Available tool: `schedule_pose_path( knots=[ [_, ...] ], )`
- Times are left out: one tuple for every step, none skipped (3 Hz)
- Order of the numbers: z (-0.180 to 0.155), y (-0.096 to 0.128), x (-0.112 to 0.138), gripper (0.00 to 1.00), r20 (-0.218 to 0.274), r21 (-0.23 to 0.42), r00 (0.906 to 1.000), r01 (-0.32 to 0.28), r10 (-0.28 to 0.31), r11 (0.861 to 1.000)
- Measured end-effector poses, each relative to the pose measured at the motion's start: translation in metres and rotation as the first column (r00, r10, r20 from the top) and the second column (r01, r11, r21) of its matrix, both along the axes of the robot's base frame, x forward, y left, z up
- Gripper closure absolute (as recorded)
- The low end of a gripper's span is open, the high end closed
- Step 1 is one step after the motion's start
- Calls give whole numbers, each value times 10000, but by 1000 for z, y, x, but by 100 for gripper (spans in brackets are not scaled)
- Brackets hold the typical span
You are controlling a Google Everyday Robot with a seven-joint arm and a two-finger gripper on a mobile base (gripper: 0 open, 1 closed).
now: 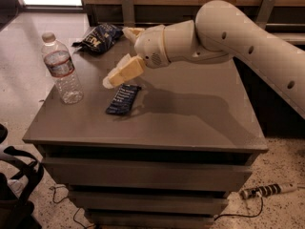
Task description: Pick water bottle
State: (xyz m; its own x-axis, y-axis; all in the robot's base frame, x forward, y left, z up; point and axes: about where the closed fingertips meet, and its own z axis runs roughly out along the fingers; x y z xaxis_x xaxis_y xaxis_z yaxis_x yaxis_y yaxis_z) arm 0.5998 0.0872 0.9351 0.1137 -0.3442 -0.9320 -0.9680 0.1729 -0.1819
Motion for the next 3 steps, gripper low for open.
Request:
schedule_pose_path(
  knots=[
    [-11, 34, 8, 0, -144, 797, 9986, -490, 503, 9956],
    [-23, 65, 9, 0, -455, 1295, 9935, -978, 1044, 9867],
    [-34, 95, 0, 0, -942, 1472, 9838, -1375, 1522, 9795]
  ],
)
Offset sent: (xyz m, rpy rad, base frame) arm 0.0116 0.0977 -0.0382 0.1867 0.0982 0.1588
